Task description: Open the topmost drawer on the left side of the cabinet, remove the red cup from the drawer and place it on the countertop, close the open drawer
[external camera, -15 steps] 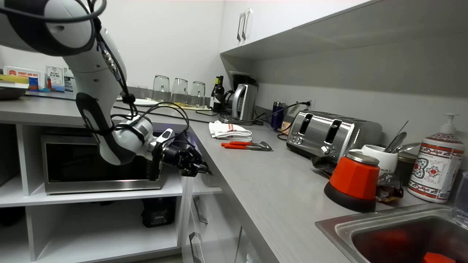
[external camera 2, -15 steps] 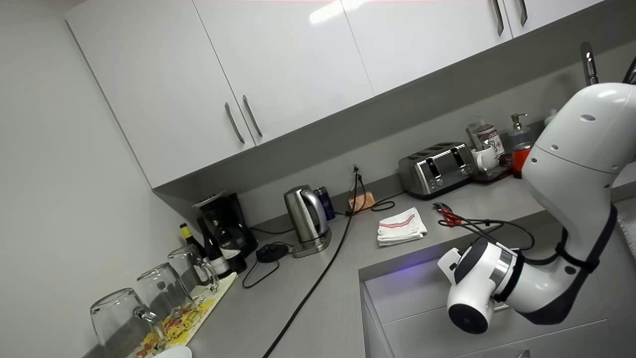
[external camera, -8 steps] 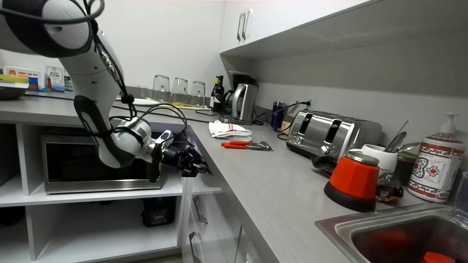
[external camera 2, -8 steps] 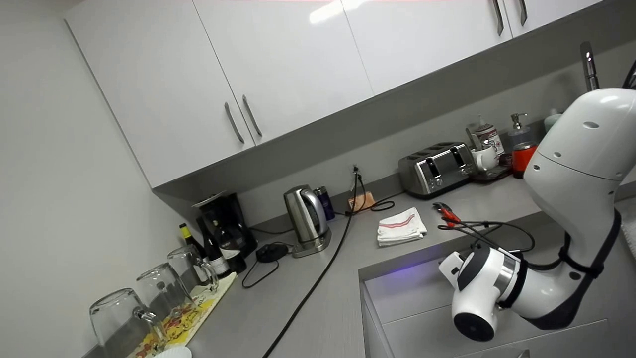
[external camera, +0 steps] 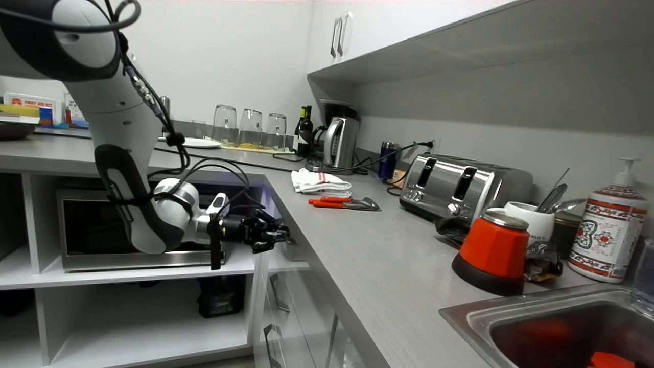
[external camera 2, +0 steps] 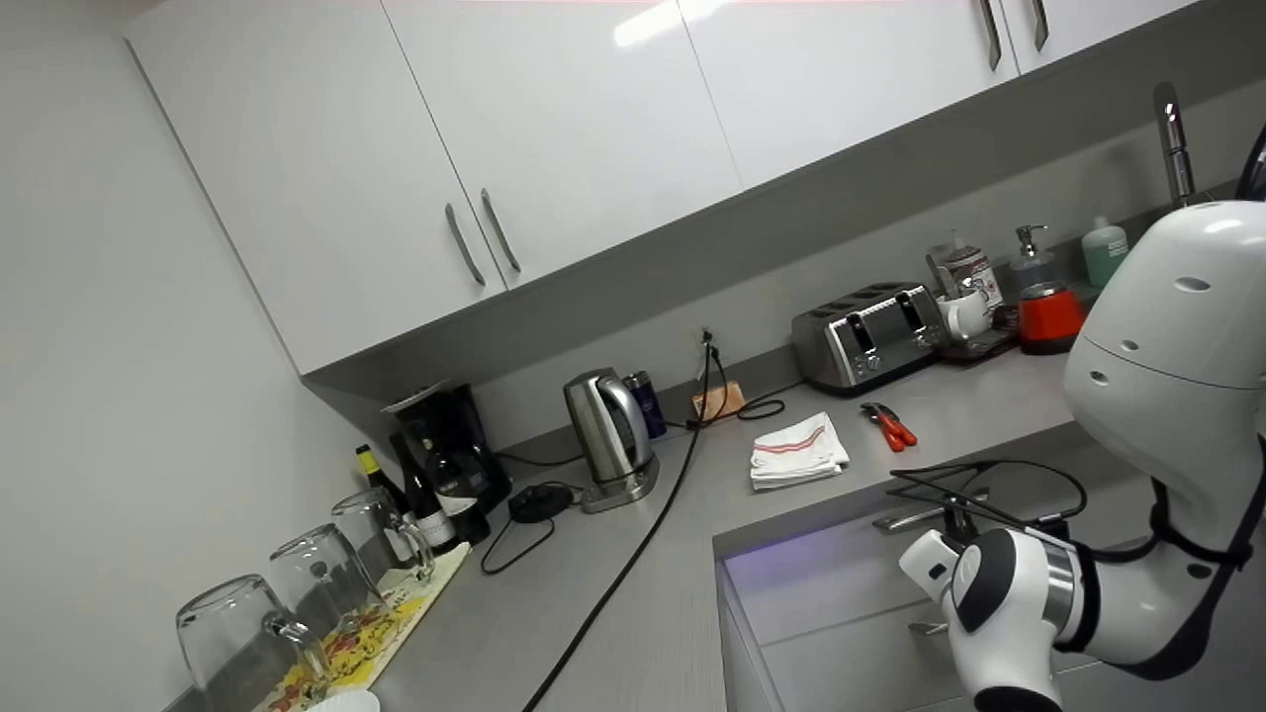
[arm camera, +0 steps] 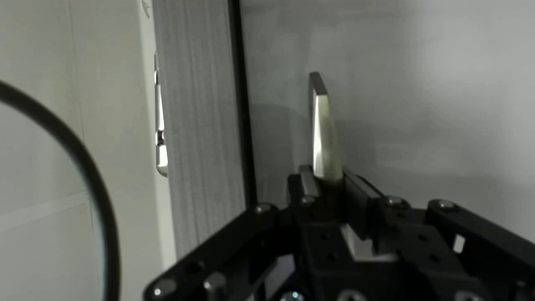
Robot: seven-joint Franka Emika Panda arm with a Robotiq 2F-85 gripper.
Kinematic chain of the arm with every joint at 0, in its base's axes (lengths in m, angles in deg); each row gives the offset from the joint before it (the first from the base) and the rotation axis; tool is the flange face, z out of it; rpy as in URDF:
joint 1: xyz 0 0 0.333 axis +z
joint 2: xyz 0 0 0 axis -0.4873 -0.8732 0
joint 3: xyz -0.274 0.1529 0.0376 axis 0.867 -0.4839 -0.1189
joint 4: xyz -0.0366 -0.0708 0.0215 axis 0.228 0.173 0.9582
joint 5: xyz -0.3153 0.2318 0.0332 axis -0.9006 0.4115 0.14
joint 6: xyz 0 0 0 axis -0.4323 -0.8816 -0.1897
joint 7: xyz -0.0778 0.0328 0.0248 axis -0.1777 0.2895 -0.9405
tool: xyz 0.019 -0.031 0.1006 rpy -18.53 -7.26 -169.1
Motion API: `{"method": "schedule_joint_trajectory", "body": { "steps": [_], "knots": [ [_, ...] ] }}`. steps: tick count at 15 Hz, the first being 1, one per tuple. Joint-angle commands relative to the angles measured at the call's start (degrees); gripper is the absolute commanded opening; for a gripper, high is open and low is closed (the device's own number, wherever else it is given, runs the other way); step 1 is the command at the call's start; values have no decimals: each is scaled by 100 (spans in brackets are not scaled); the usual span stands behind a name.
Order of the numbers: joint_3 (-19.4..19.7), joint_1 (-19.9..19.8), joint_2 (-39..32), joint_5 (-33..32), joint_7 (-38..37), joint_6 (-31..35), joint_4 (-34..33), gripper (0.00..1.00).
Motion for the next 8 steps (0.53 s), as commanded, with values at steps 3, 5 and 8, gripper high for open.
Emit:
{"method": "schedule_joint_trajectory", "body": {
  "steps": [3,5,8],
  "knots": [
    [-255,399,459,-611,-589,-422,855,4],
    [-389,385,631,-659,-728,-454,1125,4],
    [-503,374,843,-801,-892,-425,1499,4]
  ]
}}
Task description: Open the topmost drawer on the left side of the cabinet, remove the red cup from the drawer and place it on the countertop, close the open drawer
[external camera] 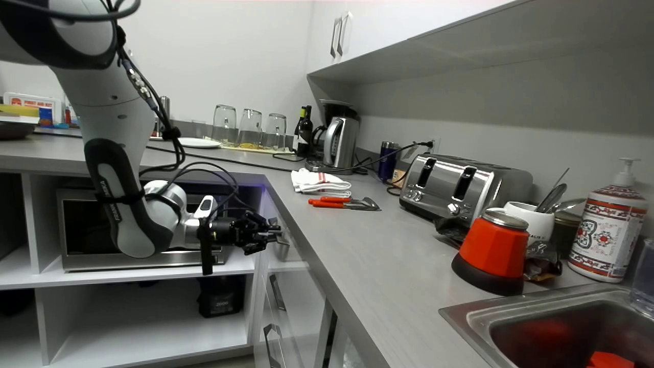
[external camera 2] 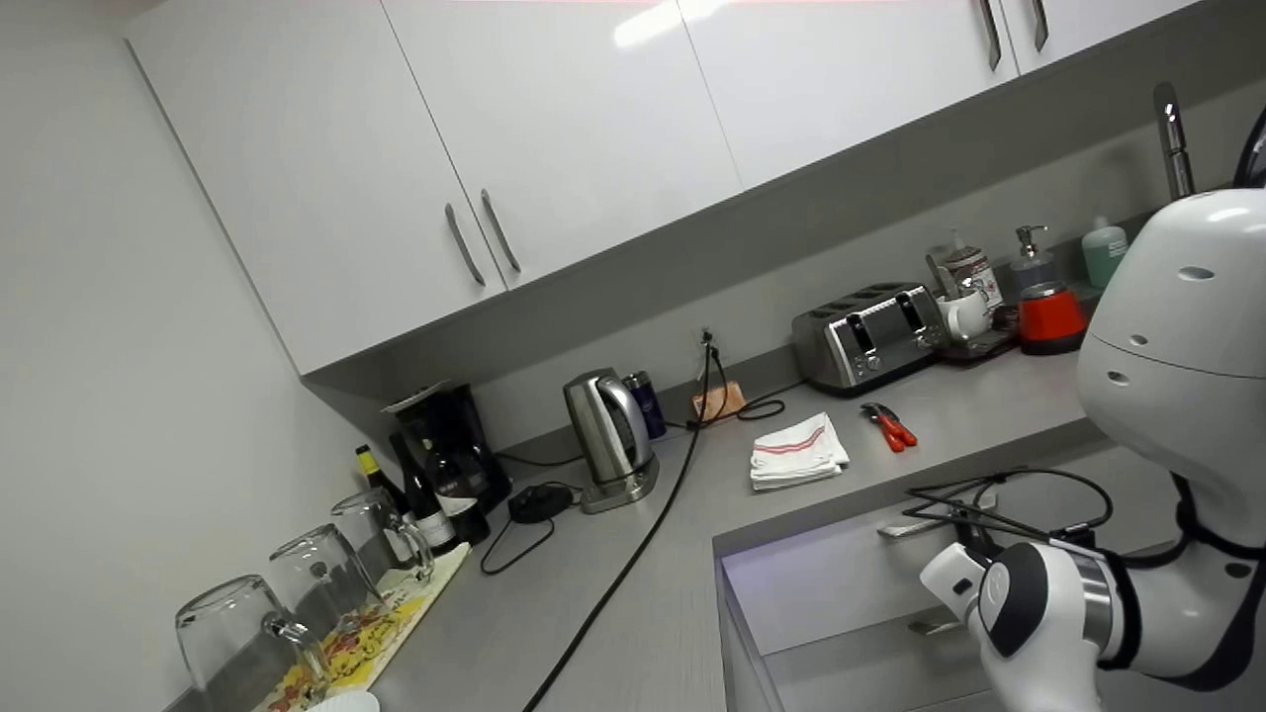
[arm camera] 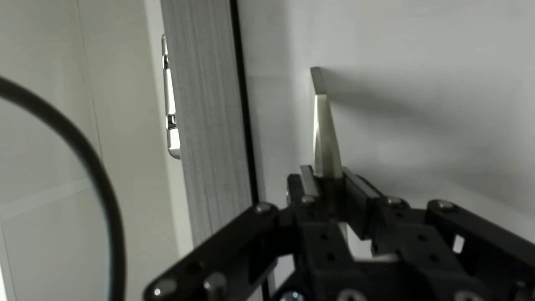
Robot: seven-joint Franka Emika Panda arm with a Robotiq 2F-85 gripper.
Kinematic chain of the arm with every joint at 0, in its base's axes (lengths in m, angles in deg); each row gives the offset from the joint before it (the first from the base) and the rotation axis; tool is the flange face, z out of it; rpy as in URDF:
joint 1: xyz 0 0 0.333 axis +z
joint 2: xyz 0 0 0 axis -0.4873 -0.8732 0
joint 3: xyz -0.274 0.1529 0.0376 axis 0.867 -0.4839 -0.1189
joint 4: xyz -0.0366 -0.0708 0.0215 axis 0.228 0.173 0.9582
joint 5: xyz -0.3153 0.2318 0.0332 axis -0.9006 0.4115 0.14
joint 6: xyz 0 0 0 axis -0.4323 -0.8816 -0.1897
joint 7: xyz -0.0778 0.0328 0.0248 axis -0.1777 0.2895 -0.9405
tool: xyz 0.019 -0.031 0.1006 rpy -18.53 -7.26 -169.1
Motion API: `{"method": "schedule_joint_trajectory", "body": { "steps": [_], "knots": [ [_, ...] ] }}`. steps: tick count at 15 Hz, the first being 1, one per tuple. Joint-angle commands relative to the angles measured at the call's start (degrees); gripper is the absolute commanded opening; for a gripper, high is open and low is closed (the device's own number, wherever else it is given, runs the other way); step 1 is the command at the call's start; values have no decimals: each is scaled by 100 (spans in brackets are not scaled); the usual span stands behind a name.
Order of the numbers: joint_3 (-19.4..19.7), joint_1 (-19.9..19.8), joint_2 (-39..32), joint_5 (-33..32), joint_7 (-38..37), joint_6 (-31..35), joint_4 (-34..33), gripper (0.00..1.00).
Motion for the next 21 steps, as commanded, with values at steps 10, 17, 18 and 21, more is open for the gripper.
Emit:
{"method": "schedule_joint_trajectory", "body": {
  "steps": [10,17,18,21],
  "knots": [
    [-567,165,1050,-1201,-778,-160,1853,4],
    [-1242,199,1561,-1289,-1072,-648,2904,4],
    [-1401,232,1633,-1195,-1052,-784,3026,4],
    [-1835,294,1787,-810,-917,-1089,3144,4]
  ]
}}
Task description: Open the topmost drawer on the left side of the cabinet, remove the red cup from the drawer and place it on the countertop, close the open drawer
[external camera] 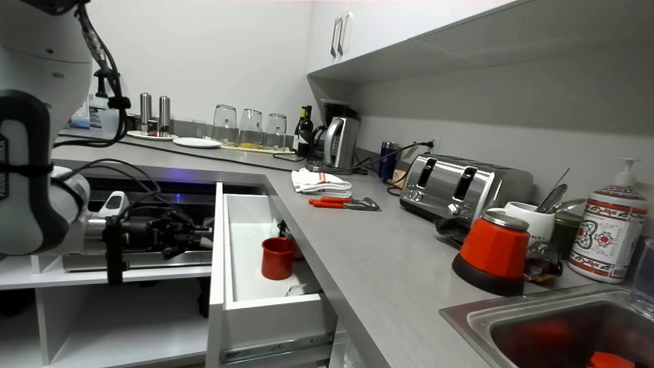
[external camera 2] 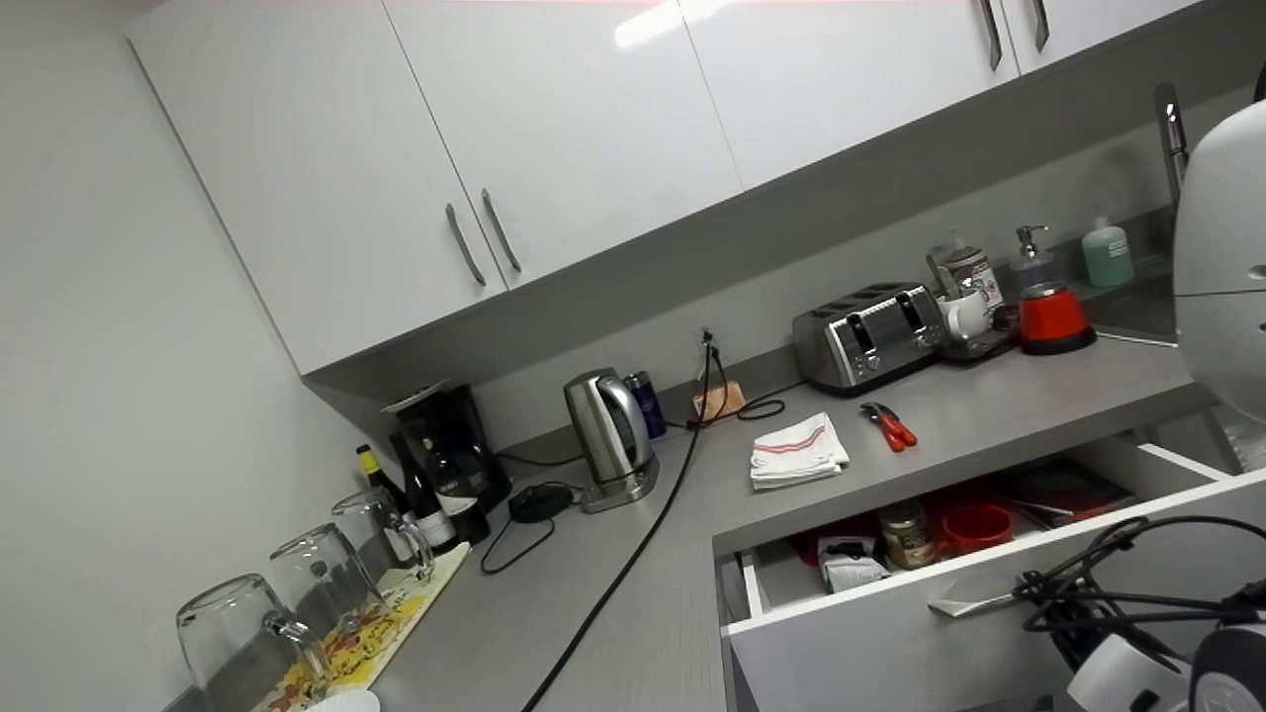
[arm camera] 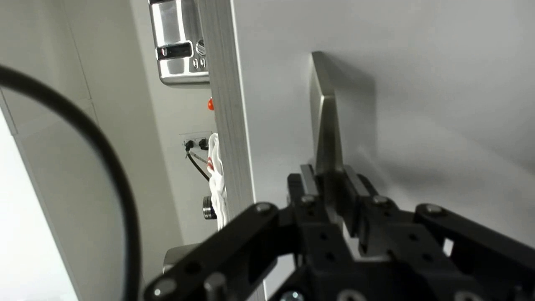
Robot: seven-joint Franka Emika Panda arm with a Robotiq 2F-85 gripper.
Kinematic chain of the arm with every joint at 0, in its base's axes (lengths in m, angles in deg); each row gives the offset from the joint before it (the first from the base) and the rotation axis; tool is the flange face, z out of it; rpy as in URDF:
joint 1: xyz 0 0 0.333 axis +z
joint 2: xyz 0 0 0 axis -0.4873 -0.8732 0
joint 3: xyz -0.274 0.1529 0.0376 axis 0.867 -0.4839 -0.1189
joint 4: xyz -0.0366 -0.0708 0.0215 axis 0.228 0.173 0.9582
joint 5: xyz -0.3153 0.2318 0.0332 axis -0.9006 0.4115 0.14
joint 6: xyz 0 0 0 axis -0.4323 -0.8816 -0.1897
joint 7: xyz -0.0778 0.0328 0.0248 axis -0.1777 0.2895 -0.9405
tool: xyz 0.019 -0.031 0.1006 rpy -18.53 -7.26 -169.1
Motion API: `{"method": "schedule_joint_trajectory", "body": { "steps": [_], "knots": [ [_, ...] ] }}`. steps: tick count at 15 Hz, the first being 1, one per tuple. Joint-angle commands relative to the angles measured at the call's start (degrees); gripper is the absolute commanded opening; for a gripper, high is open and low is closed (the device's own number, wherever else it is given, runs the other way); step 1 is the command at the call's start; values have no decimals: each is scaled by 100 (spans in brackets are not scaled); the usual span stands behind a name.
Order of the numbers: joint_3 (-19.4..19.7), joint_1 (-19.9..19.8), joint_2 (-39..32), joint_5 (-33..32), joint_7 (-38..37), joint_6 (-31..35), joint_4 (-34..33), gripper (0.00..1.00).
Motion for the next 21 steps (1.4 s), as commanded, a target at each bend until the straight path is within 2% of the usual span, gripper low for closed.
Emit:
{"method": "schedule_joint_trajectory", "body": {
  "steps": [1,5,6,7,13,15,18,21],
  "knots": [
    [-434,255,448,163,24,-228,88,4],
    [-662,347,530,600,99,-190,31,4],
    [-689,371,552,657,91,-184,40,43],
    [-704,399,566,670,65,-192,39,44],
    [-743,647,724,502,-53,-4,-98,88],
    [-744,699,760,493,-53,13,-176,100],
    [-786,657,1001,542,-104,76,-431,100],
    [-822,408,1408,878,-134,384,-709,100]
  ]
}}
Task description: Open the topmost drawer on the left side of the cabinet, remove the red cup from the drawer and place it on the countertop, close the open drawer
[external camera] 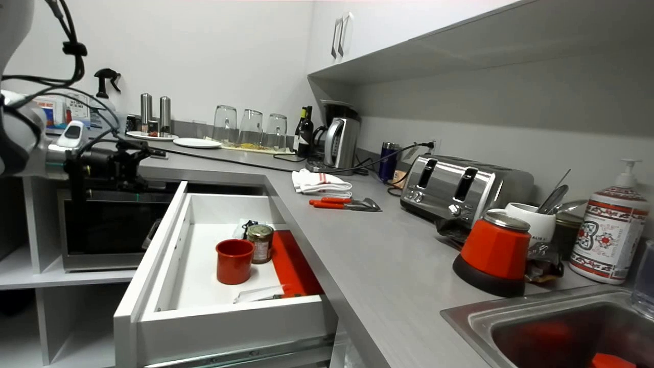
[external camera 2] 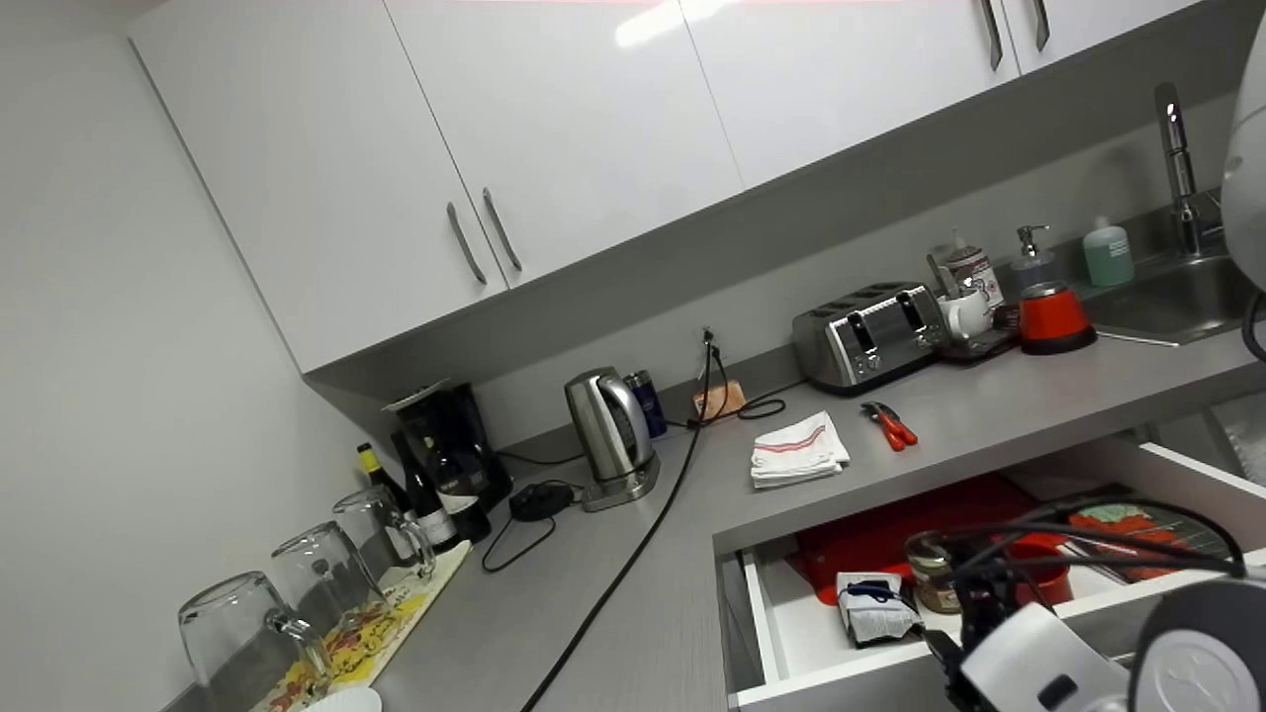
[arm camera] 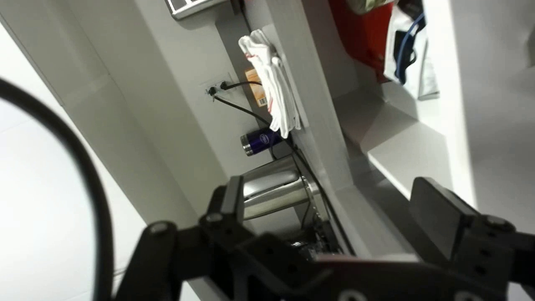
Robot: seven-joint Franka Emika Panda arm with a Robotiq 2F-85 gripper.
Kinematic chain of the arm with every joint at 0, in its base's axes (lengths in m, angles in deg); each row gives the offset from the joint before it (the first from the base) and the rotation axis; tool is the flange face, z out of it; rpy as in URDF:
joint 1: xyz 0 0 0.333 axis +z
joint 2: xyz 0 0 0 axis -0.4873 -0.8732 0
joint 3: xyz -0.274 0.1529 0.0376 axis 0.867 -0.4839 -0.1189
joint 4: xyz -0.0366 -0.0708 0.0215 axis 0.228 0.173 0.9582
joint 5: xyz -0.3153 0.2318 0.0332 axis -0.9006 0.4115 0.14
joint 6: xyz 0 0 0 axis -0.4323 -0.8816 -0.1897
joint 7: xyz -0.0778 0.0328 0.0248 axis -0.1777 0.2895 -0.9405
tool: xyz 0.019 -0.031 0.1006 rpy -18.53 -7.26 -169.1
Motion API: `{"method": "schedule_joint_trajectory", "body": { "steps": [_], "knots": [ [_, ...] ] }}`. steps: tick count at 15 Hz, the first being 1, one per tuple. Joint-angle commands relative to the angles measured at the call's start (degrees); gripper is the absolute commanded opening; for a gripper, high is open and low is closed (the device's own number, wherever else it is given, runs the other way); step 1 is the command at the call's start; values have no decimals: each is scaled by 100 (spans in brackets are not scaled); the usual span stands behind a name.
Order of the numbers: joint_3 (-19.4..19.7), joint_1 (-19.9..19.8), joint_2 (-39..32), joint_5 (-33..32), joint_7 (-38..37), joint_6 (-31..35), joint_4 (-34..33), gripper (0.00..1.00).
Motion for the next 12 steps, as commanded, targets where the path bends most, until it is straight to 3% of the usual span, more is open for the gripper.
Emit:
{"method": "schedule_joint_trajectory", "body": {
  "steps": [1,6,12],
  "knots": [
    [1,-267,509,400,-75,389,-201,100],
    [190,-725,889,1151,73,1158,-406,100],
    [549,-1310,1319,2006,137,2312,-100,100]
  ]
}}
